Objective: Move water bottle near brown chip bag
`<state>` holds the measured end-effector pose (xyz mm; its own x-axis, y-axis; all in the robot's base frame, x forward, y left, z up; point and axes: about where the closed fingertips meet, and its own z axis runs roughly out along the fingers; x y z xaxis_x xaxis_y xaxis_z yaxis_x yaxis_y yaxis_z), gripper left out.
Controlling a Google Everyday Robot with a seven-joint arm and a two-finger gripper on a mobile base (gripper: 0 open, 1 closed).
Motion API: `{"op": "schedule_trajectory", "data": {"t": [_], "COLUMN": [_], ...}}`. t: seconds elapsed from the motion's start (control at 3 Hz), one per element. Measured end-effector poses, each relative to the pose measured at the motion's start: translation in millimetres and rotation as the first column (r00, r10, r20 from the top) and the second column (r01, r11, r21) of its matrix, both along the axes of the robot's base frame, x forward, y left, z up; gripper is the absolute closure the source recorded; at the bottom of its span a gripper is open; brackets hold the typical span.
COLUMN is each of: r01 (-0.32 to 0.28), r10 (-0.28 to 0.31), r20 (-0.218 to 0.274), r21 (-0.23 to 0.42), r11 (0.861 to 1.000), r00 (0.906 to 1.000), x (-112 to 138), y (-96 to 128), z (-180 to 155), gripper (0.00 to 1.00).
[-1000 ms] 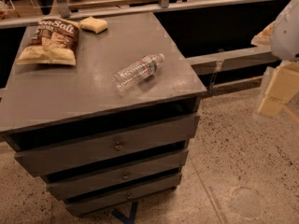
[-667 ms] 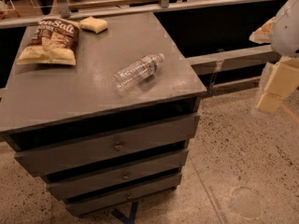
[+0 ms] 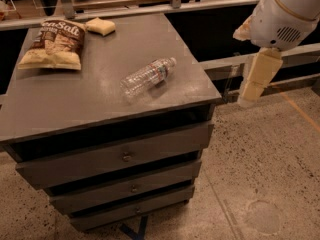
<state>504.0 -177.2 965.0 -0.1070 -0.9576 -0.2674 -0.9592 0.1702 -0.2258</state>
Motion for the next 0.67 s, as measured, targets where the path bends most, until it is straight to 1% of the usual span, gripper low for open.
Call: {"op": "schedule_trajectory", "data": {"t": [0.33,0.67], "r01": [0.0,-0.073], "r10": [0.0,0.073], "r20": [0.0,0.009], "r21": [0.0,0.026], "r11": [1.0,0.997], "r00": [1.0,0.9973], "x": [0,15], "y": [0,17], "z": [0,-1], "gripper": [0.0,0.0]}}
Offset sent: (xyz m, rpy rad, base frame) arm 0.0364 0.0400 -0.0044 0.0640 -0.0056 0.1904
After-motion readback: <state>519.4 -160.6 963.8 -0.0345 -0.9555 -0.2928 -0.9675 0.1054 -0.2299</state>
